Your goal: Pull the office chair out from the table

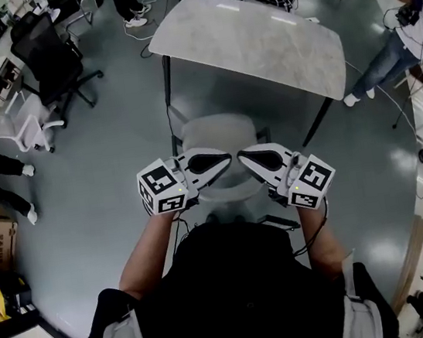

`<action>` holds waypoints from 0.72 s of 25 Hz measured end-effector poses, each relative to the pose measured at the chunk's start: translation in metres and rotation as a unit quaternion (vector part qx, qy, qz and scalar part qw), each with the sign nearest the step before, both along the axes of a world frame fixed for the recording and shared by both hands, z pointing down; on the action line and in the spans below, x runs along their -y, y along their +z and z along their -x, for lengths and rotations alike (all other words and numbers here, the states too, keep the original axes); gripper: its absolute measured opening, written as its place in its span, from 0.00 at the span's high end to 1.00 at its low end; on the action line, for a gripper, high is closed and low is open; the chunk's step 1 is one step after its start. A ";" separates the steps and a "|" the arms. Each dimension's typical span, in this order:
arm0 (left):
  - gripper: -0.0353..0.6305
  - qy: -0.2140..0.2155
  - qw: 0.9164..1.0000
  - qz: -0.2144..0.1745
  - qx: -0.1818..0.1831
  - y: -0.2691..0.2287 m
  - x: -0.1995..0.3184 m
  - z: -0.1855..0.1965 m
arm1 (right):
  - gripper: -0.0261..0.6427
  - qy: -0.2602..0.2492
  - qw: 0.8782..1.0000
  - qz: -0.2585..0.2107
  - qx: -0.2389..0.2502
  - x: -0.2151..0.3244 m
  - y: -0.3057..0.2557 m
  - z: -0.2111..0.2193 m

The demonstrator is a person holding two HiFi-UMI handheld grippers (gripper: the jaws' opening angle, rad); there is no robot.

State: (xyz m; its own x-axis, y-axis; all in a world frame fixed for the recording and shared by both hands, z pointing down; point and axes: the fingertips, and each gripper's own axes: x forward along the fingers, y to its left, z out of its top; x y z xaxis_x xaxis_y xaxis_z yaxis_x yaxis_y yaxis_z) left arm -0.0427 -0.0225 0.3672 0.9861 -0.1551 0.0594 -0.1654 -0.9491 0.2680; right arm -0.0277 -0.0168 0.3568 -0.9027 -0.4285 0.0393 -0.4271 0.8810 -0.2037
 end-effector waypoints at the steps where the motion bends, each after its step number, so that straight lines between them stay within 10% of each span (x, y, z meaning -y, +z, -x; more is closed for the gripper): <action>1: 0.93 -0.001 1.000 0.001 -0.003 0.000 0.000 0.001 | 0.93 0.001 1.000 0.001 0.001 0.000 0.002 0.000; 18: 0.93 0.009 1.000 0.002 -0.003 0.004 -0.002 0.008 | 0.93 0.020 1.000 0.004 -0.006 0.009 0.012 0.002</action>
State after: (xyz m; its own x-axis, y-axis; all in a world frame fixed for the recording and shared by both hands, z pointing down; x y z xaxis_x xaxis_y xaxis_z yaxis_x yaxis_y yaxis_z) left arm -0.0506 -0.0202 0.3709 0.9892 -0.1361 0.0543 -0.1459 -0.9509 0.2730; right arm -0.0298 -0.0254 0.3685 -0.8843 -0.4640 0.0531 -0.4643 0.8613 -0.2064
